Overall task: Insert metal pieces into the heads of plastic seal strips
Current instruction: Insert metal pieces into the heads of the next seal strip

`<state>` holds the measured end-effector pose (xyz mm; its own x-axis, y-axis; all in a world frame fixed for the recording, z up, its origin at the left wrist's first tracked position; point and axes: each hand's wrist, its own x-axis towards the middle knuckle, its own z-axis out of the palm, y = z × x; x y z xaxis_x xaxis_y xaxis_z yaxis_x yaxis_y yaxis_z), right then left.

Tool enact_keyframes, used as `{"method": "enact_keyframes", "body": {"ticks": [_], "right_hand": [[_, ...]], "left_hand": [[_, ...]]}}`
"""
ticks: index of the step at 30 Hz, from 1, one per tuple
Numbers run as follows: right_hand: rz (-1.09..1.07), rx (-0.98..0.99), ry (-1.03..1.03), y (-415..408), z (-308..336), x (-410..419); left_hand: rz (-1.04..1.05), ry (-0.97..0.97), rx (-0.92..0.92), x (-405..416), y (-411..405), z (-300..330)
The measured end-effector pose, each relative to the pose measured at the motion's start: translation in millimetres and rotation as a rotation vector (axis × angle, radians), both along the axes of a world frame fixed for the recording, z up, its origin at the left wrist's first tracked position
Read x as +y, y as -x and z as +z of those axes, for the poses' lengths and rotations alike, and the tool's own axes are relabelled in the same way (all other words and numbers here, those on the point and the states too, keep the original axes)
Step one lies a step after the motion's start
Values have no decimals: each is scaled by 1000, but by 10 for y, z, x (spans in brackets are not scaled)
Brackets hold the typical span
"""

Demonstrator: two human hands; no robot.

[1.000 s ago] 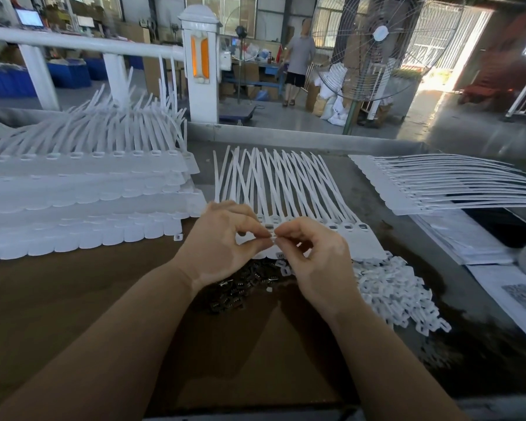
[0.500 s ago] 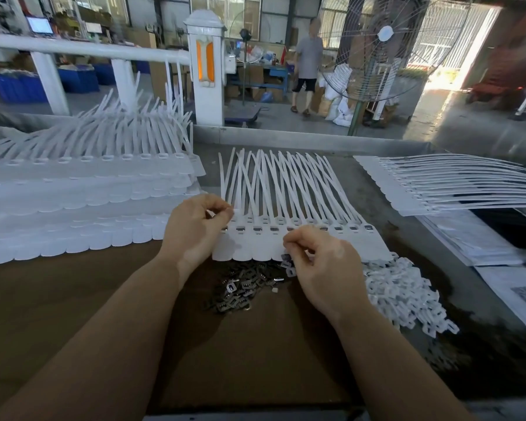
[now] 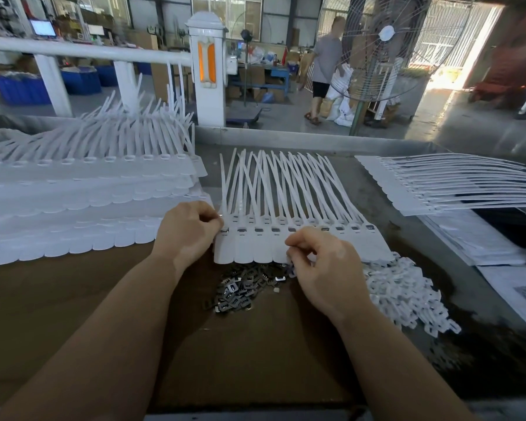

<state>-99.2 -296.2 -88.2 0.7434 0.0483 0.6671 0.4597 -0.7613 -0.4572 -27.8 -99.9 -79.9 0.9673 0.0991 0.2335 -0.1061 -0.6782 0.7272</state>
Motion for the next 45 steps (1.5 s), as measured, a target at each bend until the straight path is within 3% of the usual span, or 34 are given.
{"method": "enact_keyframes", "body": {"ticks": [6, 11, 18, 31, 37, 45], "right_hand": [[13, 54, -11, -5, -13, 0], [15, 77, -16, -4, -8, 4], [10, 107, -29, -8, -9, 9], [3, 152, -41, -8, -9, 20], [-139, 132, -59, -39, -39, -24], [-163, 152, -42, -38, -39, -8]], "left_hand": [[28, 96, 40, 2, -9, 3], [28, 332, 110, 13, -10, 9], [63, 418, 141, 1, -9, -1], [72, 302, 117, 5, -7, -24], [52, 240, 117, -9, 14, -18], [44, 151, 117, -21, 12, -29]]}}
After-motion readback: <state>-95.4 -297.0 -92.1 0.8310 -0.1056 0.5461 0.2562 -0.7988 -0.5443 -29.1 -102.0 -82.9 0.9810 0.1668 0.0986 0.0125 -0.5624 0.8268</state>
